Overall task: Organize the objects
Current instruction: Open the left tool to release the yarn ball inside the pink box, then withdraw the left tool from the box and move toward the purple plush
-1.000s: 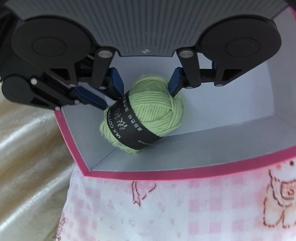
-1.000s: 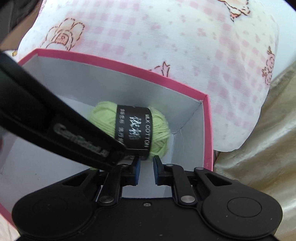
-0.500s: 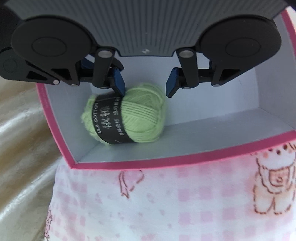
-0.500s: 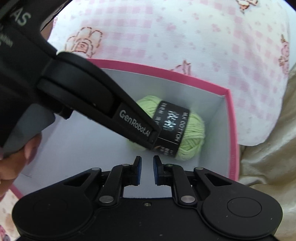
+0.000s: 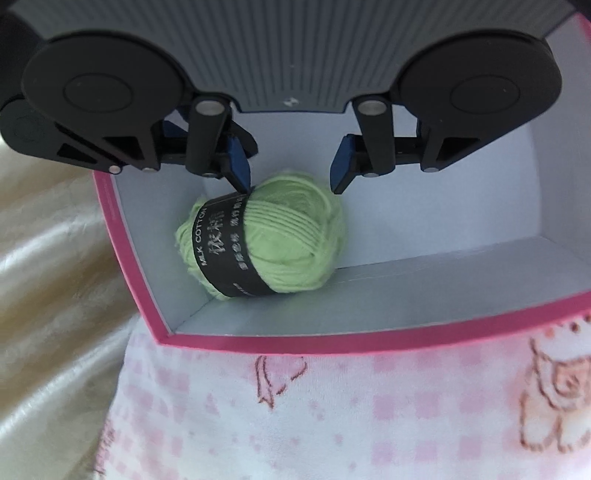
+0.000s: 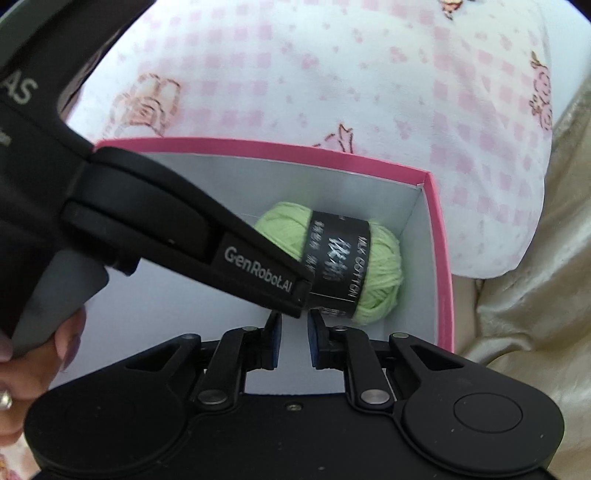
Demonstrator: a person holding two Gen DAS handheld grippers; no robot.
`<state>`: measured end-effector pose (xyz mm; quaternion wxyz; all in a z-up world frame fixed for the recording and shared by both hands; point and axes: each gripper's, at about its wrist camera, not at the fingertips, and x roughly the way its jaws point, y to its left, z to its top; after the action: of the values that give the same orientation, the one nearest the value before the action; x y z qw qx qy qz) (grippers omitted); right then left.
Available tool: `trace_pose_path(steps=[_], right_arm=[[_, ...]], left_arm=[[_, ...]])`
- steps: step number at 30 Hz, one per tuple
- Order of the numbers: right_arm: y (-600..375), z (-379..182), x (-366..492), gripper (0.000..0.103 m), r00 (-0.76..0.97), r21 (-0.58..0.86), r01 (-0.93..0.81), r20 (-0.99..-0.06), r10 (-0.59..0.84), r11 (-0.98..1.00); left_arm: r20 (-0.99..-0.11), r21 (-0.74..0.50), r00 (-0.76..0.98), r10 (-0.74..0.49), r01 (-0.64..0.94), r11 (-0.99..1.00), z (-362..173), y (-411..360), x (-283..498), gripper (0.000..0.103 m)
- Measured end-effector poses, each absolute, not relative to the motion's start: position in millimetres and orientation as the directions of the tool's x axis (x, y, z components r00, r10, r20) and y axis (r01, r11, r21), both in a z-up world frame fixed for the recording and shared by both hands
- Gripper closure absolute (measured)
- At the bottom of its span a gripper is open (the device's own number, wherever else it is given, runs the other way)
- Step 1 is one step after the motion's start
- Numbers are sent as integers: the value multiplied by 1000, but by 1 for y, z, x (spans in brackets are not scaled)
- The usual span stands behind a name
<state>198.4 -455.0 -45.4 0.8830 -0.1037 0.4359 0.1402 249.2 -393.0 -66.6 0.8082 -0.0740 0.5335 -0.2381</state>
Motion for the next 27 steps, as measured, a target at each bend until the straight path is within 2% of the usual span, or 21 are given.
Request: trace_pose_path(steps=[5,9,11,13,19,27], right_arm=[[-454,-32,166,78,598,34,-315,-769,226,949],[-442,-22,143,71,613,6,-317,-762,210,948],[-433,-14,134,66,613,1,-315,-763,204,949],[-431,-10,133,62,615,-2,-298,-765,191,955],[-437,-12,137,62,626,19,-245,-760,173,969],[-440,20,102,57,649,13,-226,-744,161,974]], left_arm=[[-823,-364,312,-474,350,863,-42,-382,235,43],[-827,-356,307,-472,364,861,-19,-352,217,43],[-823,-339,323,-467,381,860,-6,-339,204,37],[-821,-326,337,-461,386,863,4,-330,194,37],[-832,-296,342,-438,395,870,21,-307,169,36],[-847,-235,357,-393,412,880,42,-277,134,33]])
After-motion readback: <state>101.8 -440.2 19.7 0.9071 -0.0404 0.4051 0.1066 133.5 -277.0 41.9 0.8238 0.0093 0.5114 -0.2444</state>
